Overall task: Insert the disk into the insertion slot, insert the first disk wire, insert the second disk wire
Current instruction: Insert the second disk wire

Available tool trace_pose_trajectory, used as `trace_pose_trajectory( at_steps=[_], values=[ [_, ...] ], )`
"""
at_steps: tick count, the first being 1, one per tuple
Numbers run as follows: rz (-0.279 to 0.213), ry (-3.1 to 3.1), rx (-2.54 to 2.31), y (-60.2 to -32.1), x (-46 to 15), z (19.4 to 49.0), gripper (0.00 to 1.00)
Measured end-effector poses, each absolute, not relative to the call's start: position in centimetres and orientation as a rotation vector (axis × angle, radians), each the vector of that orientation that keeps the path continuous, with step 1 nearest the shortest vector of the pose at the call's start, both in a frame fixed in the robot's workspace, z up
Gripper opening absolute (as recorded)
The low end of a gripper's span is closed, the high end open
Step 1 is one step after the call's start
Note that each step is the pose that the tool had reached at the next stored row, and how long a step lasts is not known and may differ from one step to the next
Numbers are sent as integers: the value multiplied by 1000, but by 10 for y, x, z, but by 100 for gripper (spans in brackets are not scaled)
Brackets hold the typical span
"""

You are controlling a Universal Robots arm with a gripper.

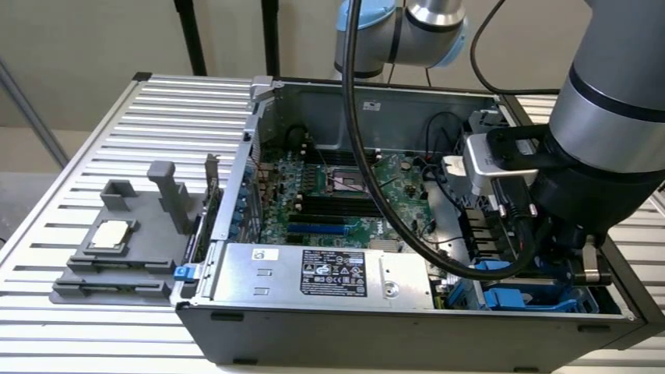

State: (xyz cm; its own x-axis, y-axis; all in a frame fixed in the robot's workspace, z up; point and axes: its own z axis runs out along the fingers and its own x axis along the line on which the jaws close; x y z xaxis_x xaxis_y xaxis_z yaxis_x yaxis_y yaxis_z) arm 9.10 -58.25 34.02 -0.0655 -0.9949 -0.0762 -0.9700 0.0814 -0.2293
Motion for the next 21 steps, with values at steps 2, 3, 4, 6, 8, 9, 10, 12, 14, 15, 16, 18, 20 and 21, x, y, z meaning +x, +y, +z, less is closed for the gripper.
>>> trace_pose_trajectory(
  at_steps=[2, 3, 4, 6, 8, 9, 10, 12, 14, 15, 16, 18, 20, 21],
  values=[
    [-173, 2143, -1989, -582, 91, 340, 16],
    [-174, 2143, -1989, -582, 91, 340, 16],
    [-175, 2143, -1990, -582, 91, 340, 16],
    [-177, 2144, -1991, -582, 92, 340, 16],
    [-179, 2145, -1992, -582, 92, 340, 16],
    [-180, 2145, -1993, -582, 92, 340, 16],
    [-181, 2146, -1993, -582, 92, 339, 16],
    [-182, 2146, -1994, -582, 92, 339, 16],
    [-182, 2146, -1994, -582, 92, 338, 16],
    [-182, 2146, -1994, -582, 92, 338, 16],
    [-182, 2146, -1994, -582, 92, 338, 16],
    [-182, 2146, -1994, -581, 92, 338, 16],
    [-183, 2146, -1994, -580, 92, 338, 16],
    [-184, 2146, -1994, -580, 92, 338, 16]
  ],
)
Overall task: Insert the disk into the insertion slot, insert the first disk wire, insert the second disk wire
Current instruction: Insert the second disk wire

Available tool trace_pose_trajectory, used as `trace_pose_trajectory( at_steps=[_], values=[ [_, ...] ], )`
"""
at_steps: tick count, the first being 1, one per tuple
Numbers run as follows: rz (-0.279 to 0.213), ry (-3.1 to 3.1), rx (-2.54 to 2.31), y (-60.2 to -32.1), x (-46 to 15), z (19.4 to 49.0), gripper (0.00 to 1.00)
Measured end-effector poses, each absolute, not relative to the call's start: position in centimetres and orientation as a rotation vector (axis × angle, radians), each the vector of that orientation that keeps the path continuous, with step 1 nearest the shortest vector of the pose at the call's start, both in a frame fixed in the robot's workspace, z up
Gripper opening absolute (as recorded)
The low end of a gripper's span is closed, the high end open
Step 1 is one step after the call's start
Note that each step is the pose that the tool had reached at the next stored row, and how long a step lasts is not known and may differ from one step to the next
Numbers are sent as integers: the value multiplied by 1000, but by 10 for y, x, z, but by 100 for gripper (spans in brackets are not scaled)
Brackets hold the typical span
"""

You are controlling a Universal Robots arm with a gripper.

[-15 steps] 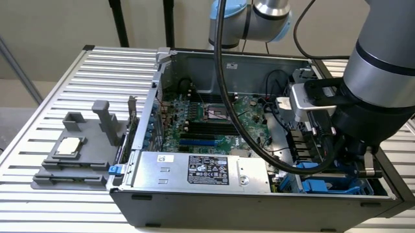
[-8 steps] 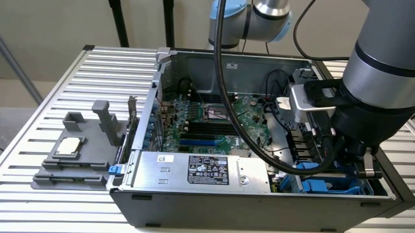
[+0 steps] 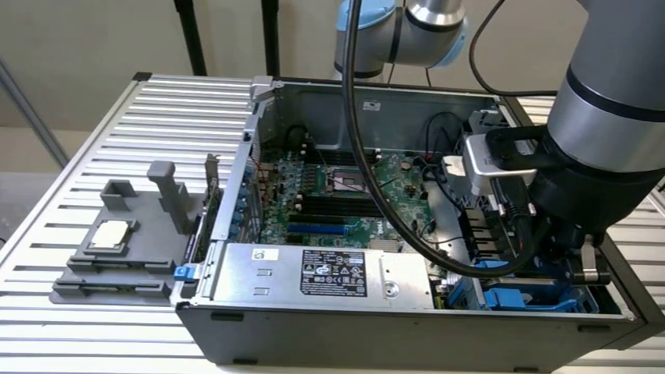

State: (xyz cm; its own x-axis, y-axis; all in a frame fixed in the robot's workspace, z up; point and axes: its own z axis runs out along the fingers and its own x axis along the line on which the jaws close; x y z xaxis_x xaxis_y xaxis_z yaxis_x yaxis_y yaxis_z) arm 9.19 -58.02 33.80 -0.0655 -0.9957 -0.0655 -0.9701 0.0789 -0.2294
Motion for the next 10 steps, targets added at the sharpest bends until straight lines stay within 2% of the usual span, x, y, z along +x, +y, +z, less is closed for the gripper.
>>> trace_pose_trajectory(
  at_steps=[10],
  values=[
    [-190, 2150, -1999, -580, 92, 337, 16]
  ],
)
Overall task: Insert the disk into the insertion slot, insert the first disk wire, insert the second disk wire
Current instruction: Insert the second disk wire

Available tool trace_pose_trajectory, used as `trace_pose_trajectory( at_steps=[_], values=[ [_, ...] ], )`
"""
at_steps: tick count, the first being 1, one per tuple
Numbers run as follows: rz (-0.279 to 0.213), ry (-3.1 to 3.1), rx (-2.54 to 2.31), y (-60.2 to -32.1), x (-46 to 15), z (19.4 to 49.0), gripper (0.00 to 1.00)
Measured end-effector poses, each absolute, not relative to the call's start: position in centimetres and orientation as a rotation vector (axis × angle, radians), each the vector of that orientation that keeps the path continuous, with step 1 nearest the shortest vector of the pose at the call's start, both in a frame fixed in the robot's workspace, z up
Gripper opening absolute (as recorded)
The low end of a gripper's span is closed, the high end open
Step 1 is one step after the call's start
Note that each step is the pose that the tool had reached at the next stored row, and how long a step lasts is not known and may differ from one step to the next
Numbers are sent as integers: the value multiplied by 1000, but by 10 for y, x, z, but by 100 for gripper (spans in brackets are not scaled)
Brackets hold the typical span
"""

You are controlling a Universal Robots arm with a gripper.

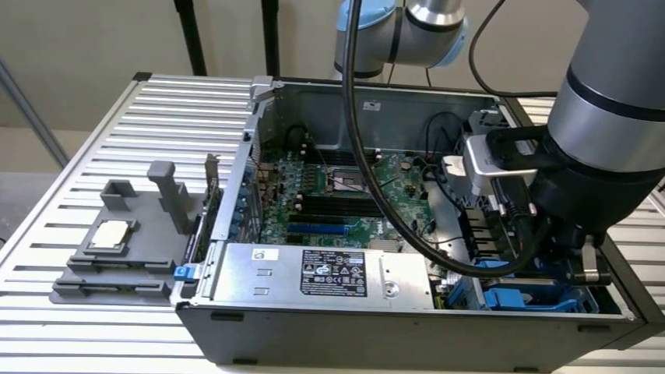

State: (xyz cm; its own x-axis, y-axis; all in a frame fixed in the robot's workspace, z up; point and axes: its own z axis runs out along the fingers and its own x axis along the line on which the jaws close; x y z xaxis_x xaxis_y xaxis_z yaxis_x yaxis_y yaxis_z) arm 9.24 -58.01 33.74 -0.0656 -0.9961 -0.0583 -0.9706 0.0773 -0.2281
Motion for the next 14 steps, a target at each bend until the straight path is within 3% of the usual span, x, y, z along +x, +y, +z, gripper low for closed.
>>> trace_pose_trajectory(
  at_steps=[14],
  values=[
    [-190, 2150, -1999, -580, 93, 333, 16]
  ],
)
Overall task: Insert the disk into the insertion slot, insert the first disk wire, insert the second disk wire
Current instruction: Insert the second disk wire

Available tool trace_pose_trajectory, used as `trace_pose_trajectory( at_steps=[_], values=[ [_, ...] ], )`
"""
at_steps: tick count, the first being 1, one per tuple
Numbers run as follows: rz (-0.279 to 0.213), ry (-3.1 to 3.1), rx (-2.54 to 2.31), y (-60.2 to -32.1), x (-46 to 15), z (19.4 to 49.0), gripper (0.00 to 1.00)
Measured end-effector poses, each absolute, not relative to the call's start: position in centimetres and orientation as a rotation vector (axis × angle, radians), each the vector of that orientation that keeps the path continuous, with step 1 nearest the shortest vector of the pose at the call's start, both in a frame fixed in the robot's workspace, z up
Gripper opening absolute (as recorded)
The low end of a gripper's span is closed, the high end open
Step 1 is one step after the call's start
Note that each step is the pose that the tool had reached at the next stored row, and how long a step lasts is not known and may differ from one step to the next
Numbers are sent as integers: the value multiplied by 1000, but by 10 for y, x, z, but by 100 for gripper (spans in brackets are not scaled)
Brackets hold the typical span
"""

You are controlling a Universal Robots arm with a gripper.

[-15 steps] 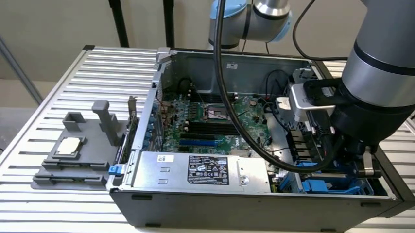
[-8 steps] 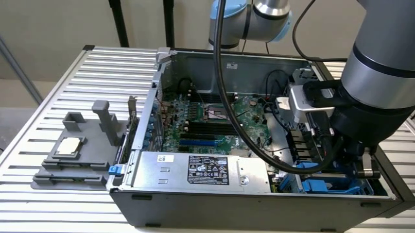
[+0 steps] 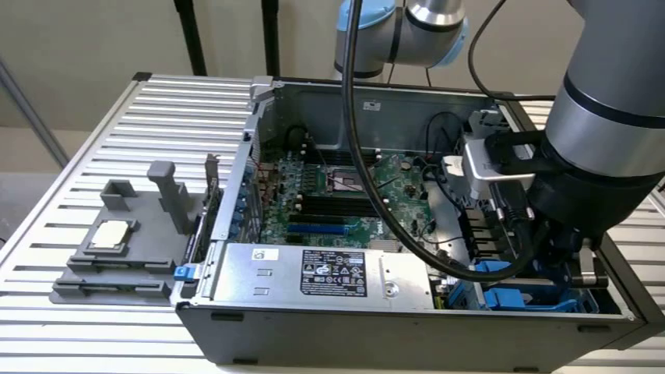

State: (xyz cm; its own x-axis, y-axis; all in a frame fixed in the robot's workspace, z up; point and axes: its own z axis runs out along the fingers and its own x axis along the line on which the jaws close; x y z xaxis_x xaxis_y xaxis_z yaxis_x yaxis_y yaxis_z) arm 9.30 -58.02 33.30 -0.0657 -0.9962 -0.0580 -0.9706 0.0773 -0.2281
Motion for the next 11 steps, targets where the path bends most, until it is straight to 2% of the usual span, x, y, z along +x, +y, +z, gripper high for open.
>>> trace_pose_trajectory(
  at_steps=[3, 4, 11],
  values=[
    [-184, 2152, -2001, -580, 93, 335, 18],
    [-182, 2154, -2003, -580, 93, 338, 25],
    [-181, 2155, -2004, -582, 75, 346, 25]
  ],
)
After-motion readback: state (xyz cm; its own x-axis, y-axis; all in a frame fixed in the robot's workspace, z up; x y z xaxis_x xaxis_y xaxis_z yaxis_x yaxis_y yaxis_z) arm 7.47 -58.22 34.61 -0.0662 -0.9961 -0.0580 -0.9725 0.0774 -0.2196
